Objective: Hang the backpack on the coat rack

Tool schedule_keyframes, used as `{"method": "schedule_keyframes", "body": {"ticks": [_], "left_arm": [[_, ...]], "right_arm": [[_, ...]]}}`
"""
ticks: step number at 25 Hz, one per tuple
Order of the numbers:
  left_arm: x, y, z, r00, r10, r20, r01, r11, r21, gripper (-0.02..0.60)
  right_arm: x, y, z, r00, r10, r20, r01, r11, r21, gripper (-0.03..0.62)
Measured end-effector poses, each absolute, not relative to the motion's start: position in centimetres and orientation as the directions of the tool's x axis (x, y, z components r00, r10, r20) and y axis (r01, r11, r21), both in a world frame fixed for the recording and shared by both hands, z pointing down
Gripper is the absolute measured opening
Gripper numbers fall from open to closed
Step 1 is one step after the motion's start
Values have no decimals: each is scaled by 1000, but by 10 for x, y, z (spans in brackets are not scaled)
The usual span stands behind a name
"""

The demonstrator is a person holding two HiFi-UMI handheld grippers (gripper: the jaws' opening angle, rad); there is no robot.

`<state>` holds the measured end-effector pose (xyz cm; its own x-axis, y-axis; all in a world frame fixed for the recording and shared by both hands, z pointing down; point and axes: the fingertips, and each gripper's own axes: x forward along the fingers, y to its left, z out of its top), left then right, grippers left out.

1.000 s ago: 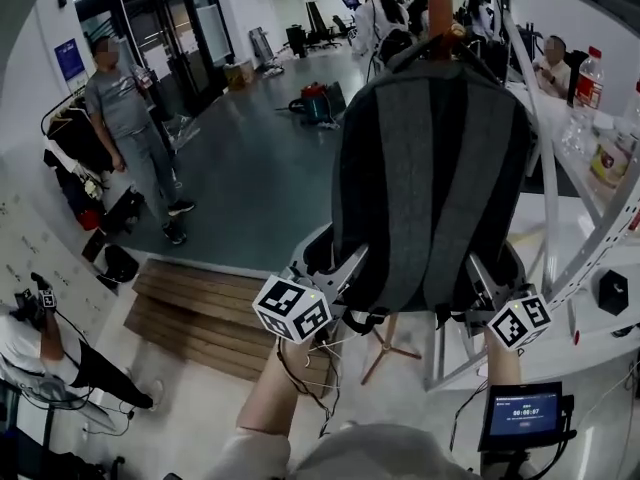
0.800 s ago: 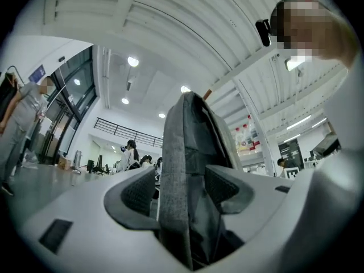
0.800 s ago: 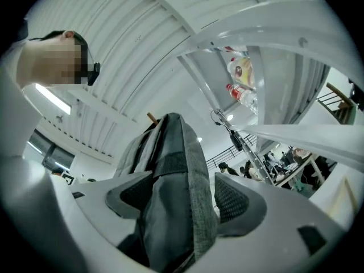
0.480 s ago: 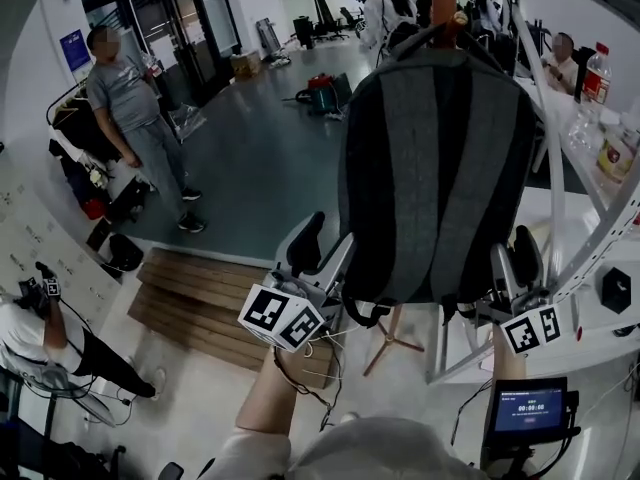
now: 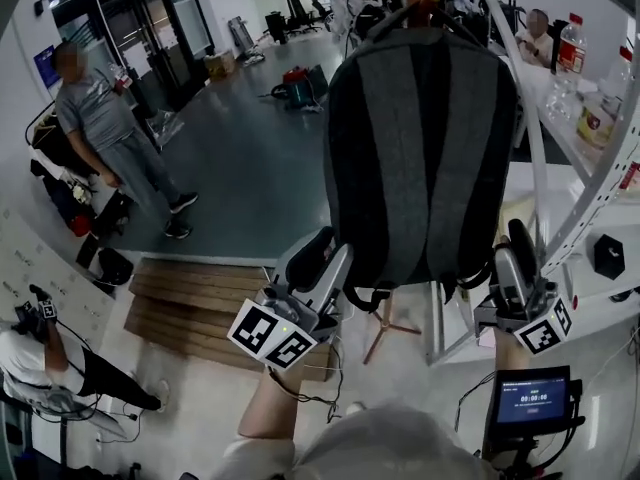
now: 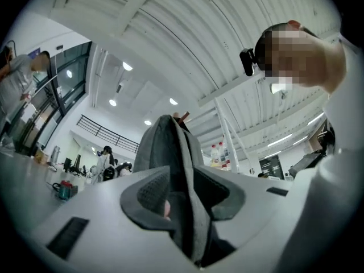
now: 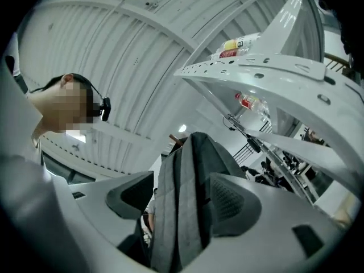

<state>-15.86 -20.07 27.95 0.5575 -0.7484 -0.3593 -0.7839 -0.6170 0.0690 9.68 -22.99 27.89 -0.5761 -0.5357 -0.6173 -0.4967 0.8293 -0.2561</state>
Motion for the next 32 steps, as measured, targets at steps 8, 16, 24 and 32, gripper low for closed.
{"method": "schedule_keyframes", "body": {"ticks": [8,16,24,32], "left_arm": [[-86,-203,324,706,-635,-313,-606,-771,199,12],[-36,-201,346,791,-520,-323,-428,-847,315,6],[-14,-190,357,828,-462,-319,-352,-870,345,6],[-17,-192,361,823,-471,-318,-354,-863,361,6]], "right_arm": [[79,-209,318,-656,-531,-536,-429,847,-314,320],[85,-193,339,-646,-557,-522,-410,830,-378,119],[77,-181,346,-647,-573,-503,-424,819,-387,38],[85,-184,351,-623,-602,-499,-446,798,-406,38]]}}
